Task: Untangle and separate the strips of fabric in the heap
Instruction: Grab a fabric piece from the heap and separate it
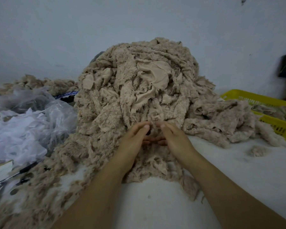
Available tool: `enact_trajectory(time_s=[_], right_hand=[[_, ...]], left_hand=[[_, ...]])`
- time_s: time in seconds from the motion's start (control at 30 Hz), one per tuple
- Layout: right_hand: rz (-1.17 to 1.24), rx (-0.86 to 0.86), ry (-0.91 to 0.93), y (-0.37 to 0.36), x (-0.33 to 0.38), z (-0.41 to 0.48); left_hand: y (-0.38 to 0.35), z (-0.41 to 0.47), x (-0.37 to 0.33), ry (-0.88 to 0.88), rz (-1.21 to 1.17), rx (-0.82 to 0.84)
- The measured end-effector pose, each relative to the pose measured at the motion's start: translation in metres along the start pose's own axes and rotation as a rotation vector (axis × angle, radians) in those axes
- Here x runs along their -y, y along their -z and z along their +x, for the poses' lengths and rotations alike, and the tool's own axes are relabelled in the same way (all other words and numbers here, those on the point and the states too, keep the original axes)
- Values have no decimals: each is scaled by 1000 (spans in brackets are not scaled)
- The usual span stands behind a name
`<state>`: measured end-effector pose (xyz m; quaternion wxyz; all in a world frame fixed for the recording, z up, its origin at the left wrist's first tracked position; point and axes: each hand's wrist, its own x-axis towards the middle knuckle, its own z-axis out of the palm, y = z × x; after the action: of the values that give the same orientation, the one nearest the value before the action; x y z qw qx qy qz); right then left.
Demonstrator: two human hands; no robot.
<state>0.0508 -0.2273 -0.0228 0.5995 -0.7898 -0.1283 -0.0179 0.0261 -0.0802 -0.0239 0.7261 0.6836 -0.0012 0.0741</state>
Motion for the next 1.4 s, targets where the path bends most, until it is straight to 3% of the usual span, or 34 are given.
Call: enact_trajectory(time_s=[0.13, 0.27, 0.47, 0.53, 0.6, 0.63, 0.7, 0.8, 0.9, 0.97, 1.03, 1.13, 1.23, 1.3, 1.4], right_hand=[[-349, 137, 310, -7, 13, -12], [-415, 239, 431, -17, 21, -21], [-397, 226, 441, -16, 22, -24], [-341, 249, 385, -20, 22, -24], [-216, 286, 286, -19, 18, -24], [-149, 291, 232, -17, 14, -23], [-33, 205, 116, -12, 7, -18], [151, -29, -72, -2, 0, -7], [359, 69, -155, 3, -3, -4], [270, 108, -153, 1, -5, -4], [154, 18, -117, -1, -5, -4], [9, -137, -27, 3, 0, -5], [-160, 58, 138, 5, 3, -13], [-225, 294, 265, -6, 6, -23], [-253, 463, 324, -18, 10, -31]], left_hand=[[5, 2, -1, 56, -70, -26], [10, 4, -2, 145, -101, 11], [14, 6, -9, 237, -372, 5], [16, 7, -12, 277, -574, 104], [17, 8, -14, 273, -691, 97], [17, 8, -13, 234, -614, 69], [14, 2, -10, 85, -213, 70], [-4, -12, -4, -76, 269, 292], [-16, -18, 0, -120, 468, 432], [-11, -17, 0, -143, 518, 405], [-7, -16, -1, -128, 485, 333], [-5, -14, -5, -107, 375, 55], [3, -6, -13, -107, 148, -253], [10, -3, -14, -102, 28, -252], [10, -3, -5, -118, 214, 16]])
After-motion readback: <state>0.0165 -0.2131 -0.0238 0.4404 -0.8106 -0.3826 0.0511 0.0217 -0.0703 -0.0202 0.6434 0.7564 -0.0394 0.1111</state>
